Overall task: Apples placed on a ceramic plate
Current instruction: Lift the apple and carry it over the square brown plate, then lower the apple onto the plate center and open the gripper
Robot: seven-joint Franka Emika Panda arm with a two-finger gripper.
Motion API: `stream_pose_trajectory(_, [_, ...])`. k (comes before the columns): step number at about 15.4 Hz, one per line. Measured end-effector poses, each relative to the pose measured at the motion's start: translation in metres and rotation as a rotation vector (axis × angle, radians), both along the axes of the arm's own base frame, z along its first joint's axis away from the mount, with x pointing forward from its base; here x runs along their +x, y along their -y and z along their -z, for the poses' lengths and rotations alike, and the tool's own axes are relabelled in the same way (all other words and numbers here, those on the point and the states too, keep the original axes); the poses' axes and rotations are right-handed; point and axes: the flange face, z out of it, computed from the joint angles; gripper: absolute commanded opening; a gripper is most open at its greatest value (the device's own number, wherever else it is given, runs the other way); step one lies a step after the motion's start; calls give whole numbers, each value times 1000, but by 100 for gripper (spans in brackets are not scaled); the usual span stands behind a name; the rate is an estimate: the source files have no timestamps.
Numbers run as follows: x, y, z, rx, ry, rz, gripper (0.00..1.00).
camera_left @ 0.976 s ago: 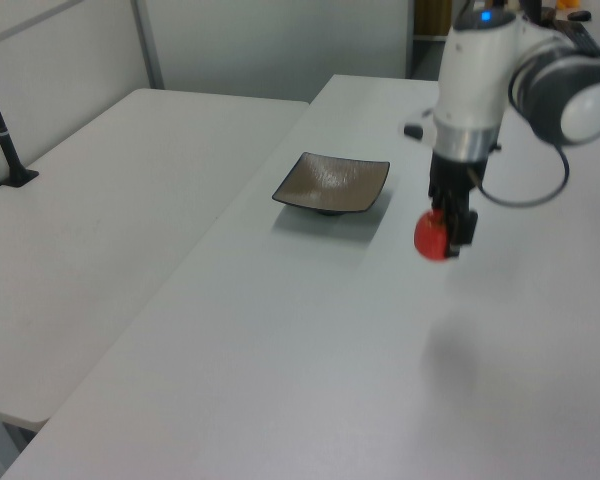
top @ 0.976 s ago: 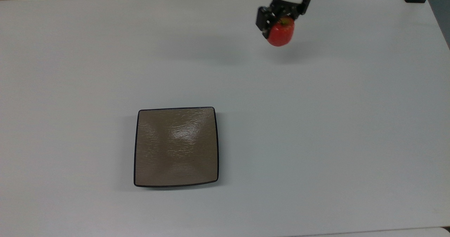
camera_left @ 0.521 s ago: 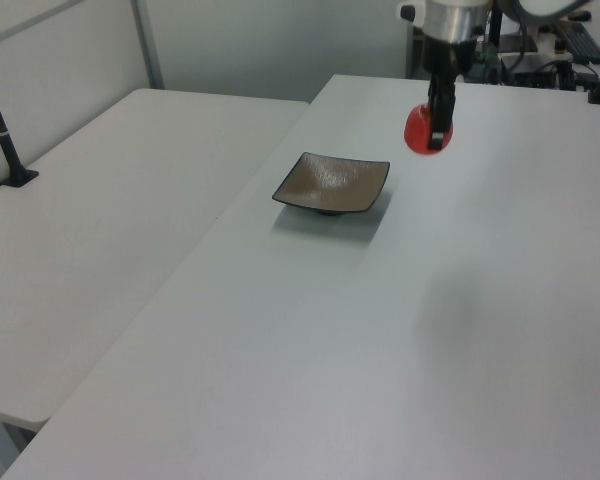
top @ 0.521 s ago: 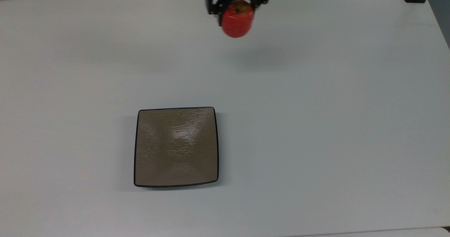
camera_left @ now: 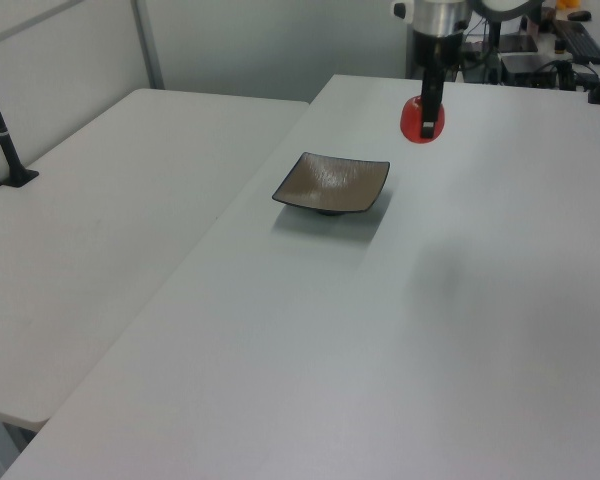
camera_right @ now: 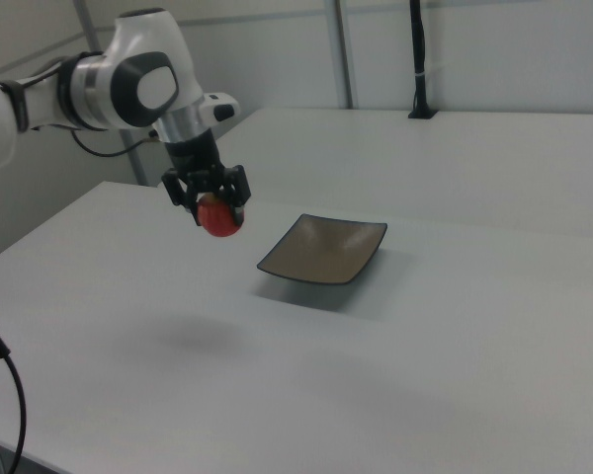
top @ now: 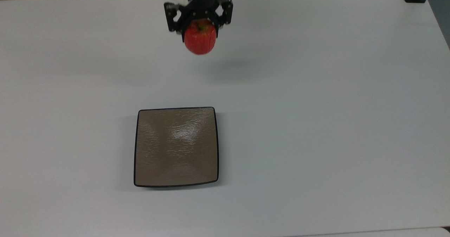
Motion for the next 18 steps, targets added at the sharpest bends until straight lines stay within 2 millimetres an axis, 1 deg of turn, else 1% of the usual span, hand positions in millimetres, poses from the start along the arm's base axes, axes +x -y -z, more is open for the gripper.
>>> stream_pose_trajectory(2, [25,7,16,-15,1,13,48])
stream_pose_trajectory(3, [38,13,24,-23,4,15,53])
stream_pose_trajectory(4, [51,19,32,-29,13,19,54])
stream_pose_trajectory(8, [95,39,59,-27,92,42,55])
stream_pose_trajectory(10, [115,47,80,-33,140,50,55])
stream_pose_trajectory(12, [130,51,104,-40,179,50,55])
stream_pose_trajectory(14, [140,52,131,-47,192,47,55])
stream_pose_trajectory(16, [148,49,151,-46,217,39,55])
stream_pose_trajectory(18, [154,43,165,-41,252,26,59])
